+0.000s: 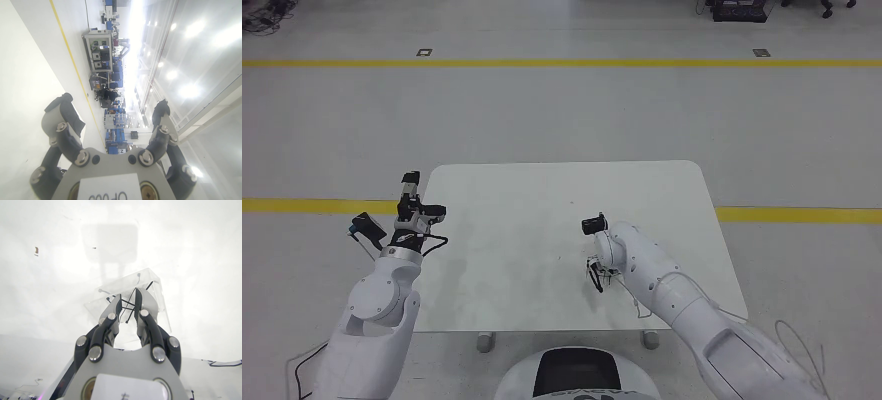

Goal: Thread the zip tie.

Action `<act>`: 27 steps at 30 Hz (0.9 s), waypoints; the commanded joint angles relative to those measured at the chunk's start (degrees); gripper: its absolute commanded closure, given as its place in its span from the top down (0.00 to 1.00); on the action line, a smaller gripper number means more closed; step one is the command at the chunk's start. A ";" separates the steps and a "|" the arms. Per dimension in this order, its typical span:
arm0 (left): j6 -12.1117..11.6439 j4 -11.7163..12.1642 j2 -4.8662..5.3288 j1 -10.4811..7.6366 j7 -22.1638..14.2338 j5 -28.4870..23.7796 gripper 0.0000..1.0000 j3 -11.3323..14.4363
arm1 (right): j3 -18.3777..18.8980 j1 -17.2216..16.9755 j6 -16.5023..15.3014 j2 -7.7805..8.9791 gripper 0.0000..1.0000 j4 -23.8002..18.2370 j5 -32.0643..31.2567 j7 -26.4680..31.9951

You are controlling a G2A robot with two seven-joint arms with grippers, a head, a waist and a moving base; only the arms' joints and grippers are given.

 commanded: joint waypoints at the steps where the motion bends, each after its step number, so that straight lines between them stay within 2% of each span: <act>1: 0.00 0.00 0.00 0.00 0.00 0.00 1.00 0.00 | 0.28 -0.09 -0.16 0.02 0.18 -0.01 0.18 -0.23; 18: 0.00 0.00 0.00 0.00 0.00 0.00 1.00 0.00 | -0.01 1.13 -1.24 -1.00 0.18 3.64 1.07 -1.02; 27: 0.00 0.00 0.00 0.00 0.00 0.00 1.00 0.00 | 0.02 0.55 0.24 -0.96 0.20 1.44 -0.83 -0.30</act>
